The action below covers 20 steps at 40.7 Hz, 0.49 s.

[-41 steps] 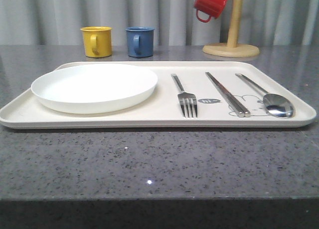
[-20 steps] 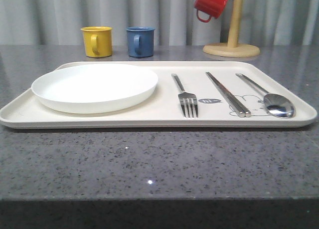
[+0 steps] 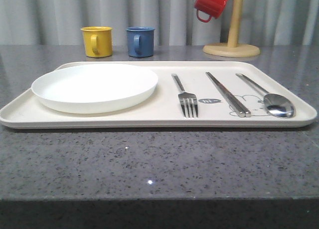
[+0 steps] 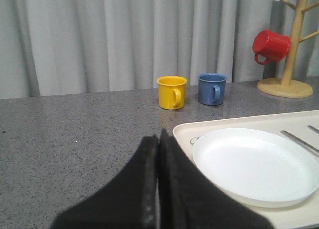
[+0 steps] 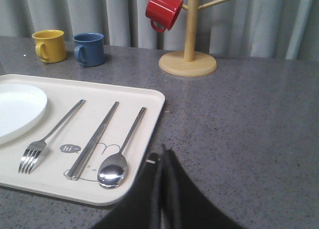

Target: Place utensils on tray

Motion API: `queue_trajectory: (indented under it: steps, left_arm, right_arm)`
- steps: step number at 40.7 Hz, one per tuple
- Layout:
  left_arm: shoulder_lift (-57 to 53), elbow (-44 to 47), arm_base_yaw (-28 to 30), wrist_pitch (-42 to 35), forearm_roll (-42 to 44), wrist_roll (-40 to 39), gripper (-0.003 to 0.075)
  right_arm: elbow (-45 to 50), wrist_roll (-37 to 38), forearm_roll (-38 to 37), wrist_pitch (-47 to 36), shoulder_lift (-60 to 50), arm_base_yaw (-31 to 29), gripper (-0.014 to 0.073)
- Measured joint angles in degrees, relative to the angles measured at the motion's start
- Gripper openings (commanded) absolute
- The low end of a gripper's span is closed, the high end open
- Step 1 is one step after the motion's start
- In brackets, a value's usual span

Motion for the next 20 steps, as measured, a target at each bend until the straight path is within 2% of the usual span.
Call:
queue_trajectory:
  steps: [20]
  left_arm:
    - [-0.5,1.4,0.0,-0.6,1.1,0.0,-0.0018]
  right_arm:
    - [0.0,0.0,0.0,0.0,0.0,0.0,-0.0067]
